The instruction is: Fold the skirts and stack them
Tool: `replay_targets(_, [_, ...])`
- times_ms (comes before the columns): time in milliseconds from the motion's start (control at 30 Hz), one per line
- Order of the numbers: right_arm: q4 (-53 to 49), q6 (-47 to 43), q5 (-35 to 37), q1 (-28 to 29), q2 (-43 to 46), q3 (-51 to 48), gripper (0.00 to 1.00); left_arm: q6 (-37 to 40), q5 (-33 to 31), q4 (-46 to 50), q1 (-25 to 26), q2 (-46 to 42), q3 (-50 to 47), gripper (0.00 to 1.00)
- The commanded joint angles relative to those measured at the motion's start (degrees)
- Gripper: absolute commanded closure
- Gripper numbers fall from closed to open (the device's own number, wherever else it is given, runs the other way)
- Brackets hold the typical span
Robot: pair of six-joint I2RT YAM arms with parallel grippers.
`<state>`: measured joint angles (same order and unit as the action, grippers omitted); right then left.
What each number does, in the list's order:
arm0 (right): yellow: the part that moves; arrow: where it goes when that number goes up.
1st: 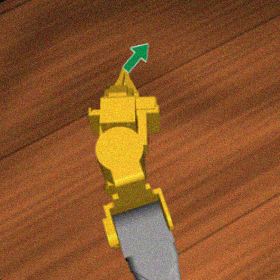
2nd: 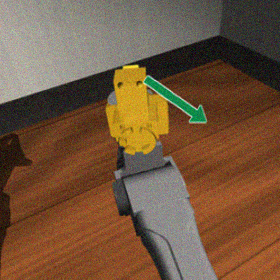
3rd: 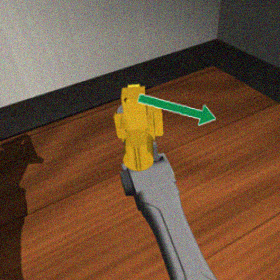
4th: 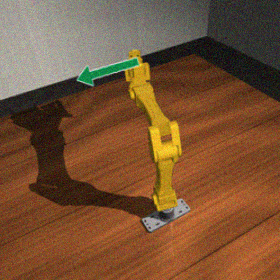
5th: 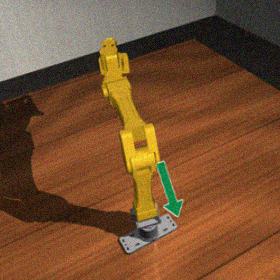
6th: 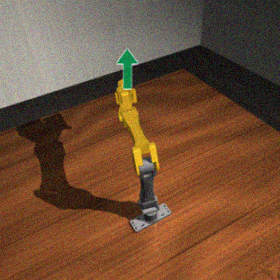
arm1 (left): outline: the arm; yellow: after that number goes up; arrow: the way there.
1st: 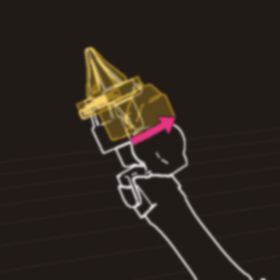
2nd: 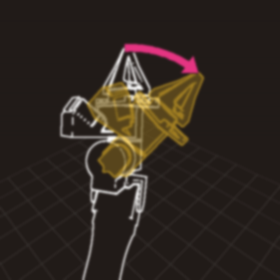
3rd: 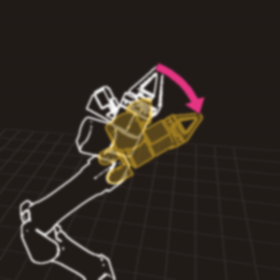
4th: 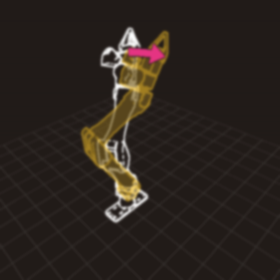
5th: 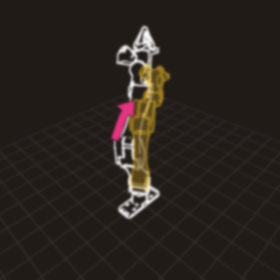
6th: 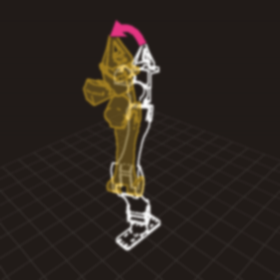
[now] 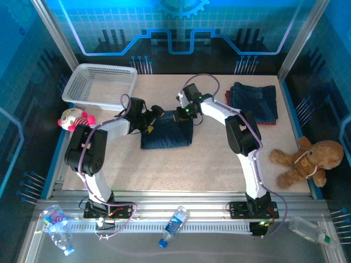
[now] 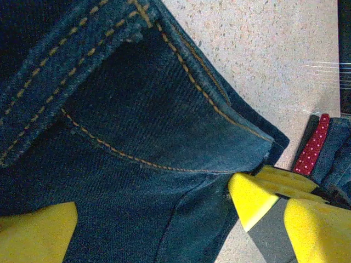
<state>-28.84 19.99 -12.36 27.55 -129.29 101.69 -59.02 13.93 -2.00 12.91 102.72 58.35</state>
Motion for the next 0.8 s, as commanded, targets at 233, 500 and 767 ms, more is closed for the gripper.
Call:
replay_targets(233, [2.5, 13.7, -6.0, 3.0, 16.2, -16.3, 0.93, -0.4, 1.7, 1.5, -0.2, -1.8, 3.0, 0.01])
replay_targets(500, [6.0, 16.2, -6.3, 7.3, 12.1, -21.1, 1.0, 5.4, -9.8, 3.9, -0.6, 5.1, 9.3, 0.01])
replay_targets(767, [5.1, 17.2, -6.5, 7.6, 12.5, -23.7, 0.91, 5.3, -8.6, 10.2, -0.1, 7.9, 14.3, 0.01])
